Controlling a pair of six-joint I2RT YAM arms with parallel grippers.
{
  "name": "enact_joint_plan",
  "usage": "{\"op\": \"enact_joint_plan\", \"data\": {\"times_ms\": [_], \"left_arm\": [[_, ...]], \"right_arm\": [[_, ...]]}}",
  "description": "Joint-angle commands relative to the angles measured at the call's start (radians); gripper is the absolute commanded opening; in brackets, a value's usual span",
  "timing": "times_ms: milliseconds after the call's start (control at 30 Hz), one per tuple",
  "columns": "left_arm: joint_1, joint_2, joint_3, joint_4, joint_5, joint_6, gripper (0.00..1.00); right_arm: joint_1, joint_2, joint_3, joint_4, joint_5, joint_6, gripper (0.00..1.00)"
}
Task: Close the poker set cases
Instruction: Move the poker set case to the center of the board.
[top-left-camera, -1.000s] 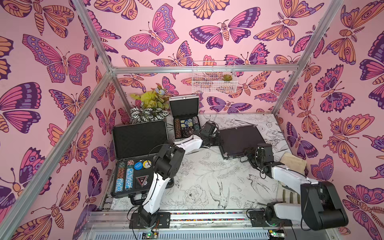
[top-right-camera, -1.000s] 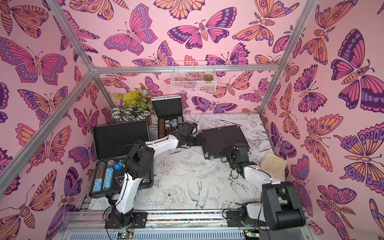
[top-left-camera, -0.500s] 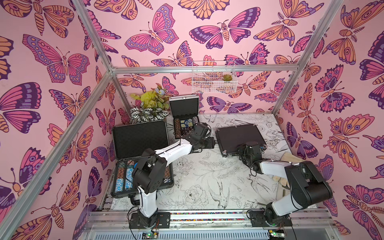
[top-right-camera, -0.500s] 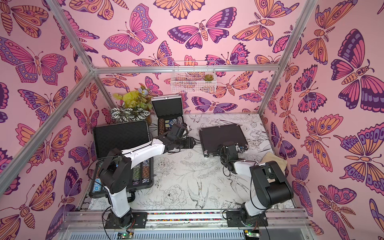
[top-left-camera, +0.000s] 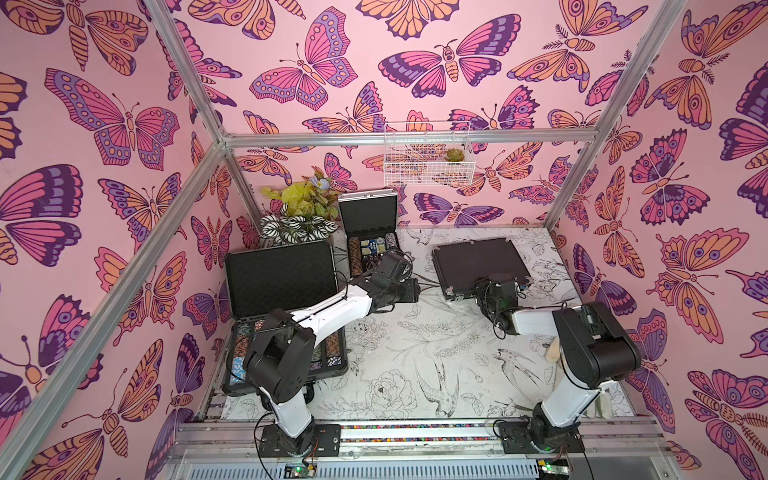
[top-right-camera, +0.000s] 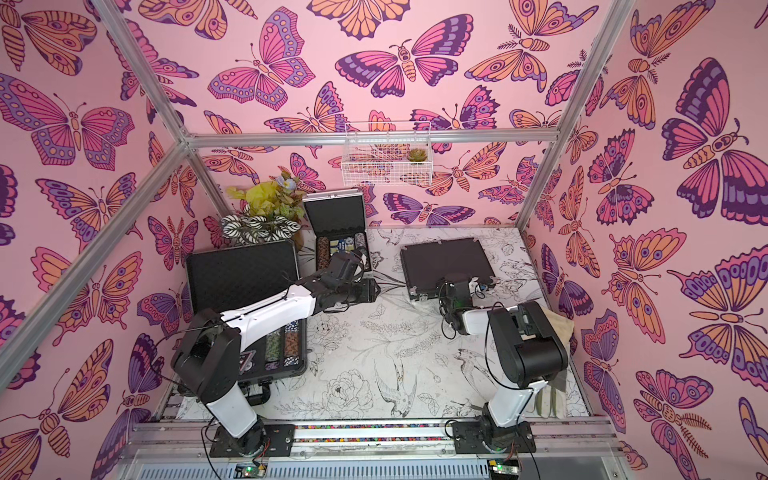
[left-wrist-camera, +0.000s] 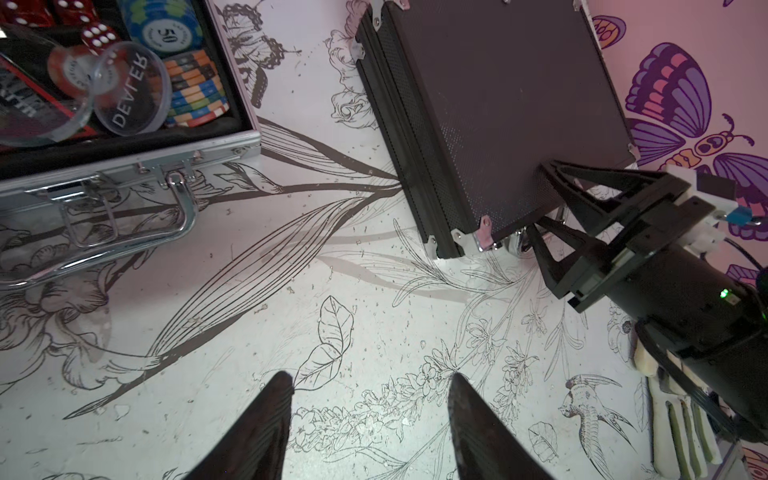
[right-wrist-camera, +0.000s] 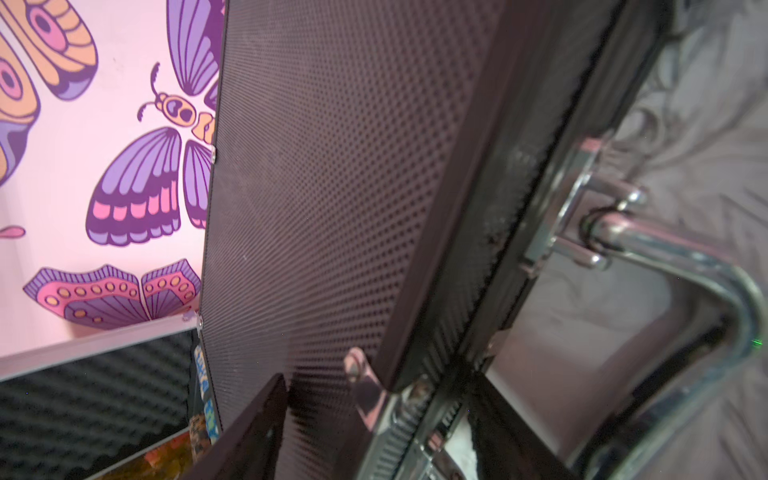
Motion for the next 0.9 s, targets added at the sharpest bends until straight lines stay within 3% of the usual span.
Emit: {"op": "enact_joint_plan", "data": {"times_ms": [0, 400, 633, 867], "left_arm": [[0.006, -0.022, -0.027, -0.008, -0.018, 0.0, 0.61], [0.012, -0.034, -0.056, -0.008, -0.038, -0.01, 0.61], [0.028, -0.034, -0.045, -0.051, -0.103, -0.011, 0.62], [0.035, 0.008, 0.003, -0.127, -0.26, 0.02, 0.62]], "right_arm": [[-0.025, 0.087, 0.064, -0.056, 0.038, -0.02, 0.67], [-0.014, 0.244, 0.224, -0.065, 0.057, 0.052, 0.65], [0.007, 0.31, 0.375, -0.164, 0.052, -0.007, 0.65], [-0.002, 0.316, 0.461, -0.223, -0.02, -0.129, 0.66]]}}
